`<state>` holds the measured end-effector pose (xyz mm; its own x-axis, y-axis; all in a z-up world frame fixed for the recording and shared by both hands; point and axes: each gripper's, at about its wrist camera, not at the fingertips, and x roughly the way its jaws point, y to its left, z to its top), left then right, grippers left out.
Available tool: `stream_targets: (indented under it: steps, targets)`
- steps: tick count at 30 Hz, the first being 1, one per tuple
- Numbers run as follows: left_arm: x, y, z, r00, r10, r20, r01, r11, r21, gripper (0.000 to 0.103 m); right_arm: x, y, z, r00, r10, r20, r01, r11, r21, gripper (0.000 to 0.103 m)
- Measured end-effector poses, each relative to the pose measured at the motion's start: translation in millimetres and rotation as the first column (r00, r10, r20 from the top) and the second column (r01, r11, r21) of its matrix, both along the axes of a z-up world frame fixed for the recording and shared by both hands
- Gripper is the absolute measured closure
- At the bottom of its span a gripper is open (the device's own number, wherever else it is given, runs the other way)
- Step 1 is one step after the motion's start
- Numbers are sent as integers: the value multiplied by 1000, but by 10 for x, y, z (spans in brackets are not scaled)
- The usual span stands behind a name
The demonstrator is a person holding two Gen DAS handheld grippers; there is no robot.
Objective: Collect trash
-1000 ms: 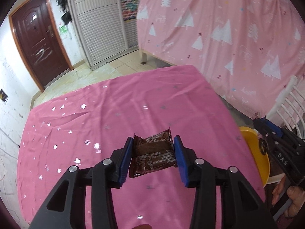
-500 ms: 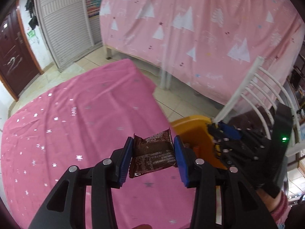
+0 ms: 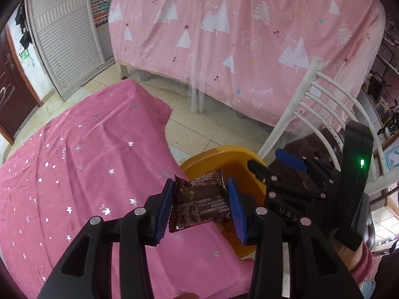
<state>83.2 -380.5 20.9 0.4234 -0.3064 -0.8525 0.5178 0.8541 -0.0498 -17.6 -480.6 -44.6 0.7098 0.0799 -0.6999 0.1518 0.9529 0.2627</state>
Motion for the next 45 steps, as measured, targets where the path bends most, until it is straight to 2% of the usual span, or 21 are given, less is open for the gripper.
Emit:
stream_targets:
  steps: [2, 6, 9, 11, 15, 19, 22, 26, 29, 32, 36, 40, 45]
  targets:
    - [-15, -37, -1, 1000, -11, -3, 11, 1000, -11, 65, -25, -73, 5, 1000, -24, 8, 24, 1000, 9, 42]
    - [-35, -124, -58, 998, -53, -45, 51, 998, -48, 51, -70, -179, 19, 998, -59, 26, 58, 998, 24, 39]
    - [-74, -148, -85, 993, -102, -55, 98, 992, -83, 18, -80, -208, 23, 997, -72, 39, 70, 997, 34, 35]
    - [-96, -139, -87, 993, -105, -45, 100, 990, -101, 13, -83, -199, 36, 996, -69, 51, 67, 997, 40, 27]
    - [-79, -35, -75, 994, -95, -45, 87, 985, -146, 8, -73, -162, 67, 996, -62, 65, 60, 997, 41, 24]
    - [-48, 200, -41, 998, -51, -29, 45, 981, -186, 8, -86, -79, 141, 994, -54, 99, 51, 998, 32, 12]
    - [-3, 376, -20, 1000, -14, -17, 10, 980, -198, 8, -87, 19, 196, 993, -38, 114, 36, 999, 16, 7]
    - [35, 700, 5, 999, 48, 17, -43, 975, -220, 8, -81, 180, 266, 990, -15, 139, 15, 1000, 0, 6]
    - [46, 959, 22, 991, 108, 79, -90, 974, -209, 8, -72, 323, 331, 986, 0, 168, 4, 1000, -25, 6]
    - [12, 1269, 30, 971, 172, 169, -140, 973, -186, 8, -90, 501, 409, 979, 1, 204, 17, 996, -89, 6]
    - [-9, 1645, 36, 940, 248, 234, -208, 961, -182, 8, -99, 732, 502, 965, 42, 258, -19, 996, -90, 6]
    - [-110, 1996, 37, 885, 313, 345, -278, 949, -150, 8, -136, 1038, 617, 941, 75, 331, -38, 992, -119, 6]
    - [-221, 2365, 8, 833, 376, 406, -348, 926, -143, 8, -174, 1361, 705, 906, 118, 407, -87, 992, -95, 6]
